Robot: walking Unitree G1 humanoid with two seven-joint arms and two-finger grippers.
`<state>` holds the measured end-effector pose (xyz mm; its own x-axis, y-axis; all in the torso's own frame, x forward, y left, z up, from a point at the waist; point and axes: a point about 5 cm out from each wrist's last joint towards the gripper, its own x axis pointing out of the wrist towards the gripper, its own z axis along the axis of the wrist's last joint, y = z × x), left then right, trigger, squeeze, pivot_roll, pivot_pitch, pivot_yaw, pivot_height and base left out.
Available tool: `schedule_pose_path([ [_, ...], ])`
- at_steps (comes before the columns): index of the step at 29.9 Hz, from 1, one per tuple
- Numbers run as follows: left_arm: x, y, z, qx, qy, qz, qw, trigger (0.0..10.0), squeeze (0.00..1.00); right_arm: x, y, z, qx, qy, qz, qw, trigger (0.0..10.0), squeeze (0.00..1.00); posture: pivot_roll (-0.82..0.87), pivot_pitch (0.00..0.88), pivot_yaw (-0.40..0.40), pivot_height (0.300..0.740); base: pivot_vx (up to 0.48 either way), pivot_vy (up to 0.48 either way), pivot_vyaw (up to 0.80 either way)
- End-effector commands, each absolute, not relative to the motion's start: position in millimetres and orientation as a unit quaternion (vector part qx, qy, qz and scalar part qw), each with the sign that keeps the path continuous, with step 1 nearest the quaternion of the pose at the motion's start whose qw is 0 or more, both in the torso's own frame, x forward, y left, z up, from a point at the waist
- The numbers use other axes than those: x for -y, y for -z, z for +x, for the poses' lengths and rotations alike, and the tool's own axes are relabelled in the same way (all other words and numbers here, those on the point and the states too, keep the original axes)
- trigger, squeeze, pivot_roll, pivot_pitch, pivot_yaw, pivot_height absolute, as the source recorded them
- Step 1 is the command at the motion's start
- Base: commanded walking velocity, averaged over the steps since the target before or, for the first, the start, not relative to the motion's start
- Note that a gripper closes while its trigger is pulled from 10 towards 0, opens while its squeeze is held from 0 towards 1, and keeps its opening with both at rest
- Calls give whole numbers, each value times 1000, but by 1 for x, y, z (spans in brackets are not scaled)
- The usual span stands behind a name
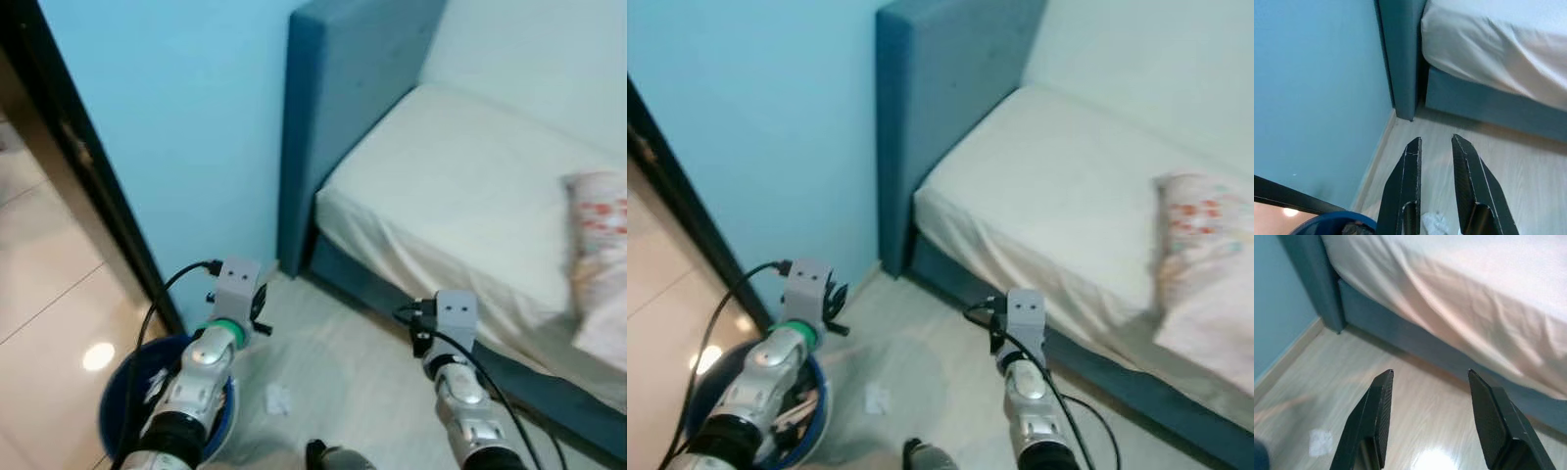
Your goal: Clean up the room
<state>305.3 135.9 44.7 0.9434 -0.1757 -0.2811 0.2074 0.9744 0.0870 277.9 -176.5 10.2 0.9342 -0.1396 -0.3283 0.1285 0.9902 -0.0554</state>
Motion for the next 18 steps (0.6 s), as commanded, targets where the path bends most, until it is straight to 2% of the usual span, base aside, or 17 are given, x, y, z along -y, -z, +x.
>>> schedule_pose_path([
  [1,-135,-38,303,-149,95,60,982,10000,0,181,-4,274,-182,76,-17,980,10000,0,39,15,1,740,0,0,-800],
  [12,-142,-47,311,-143,79,75,984,10000,0,180,-16,286,-169,68,-20,983,10000,0,74,46,-16,740,0,0,-800],
  [16,-145,-56,312,-121,70,69,988,10000,0,176,-16,290,-172,67,9,983,10000,0,99,76,-26,740,0,0,-800],
  [18,-151,-60,313,-112,49,71,990,10000,0,171,-12,292,-183,60,7,981,10000,0,131,159,-46,740,0,0,-800],
])
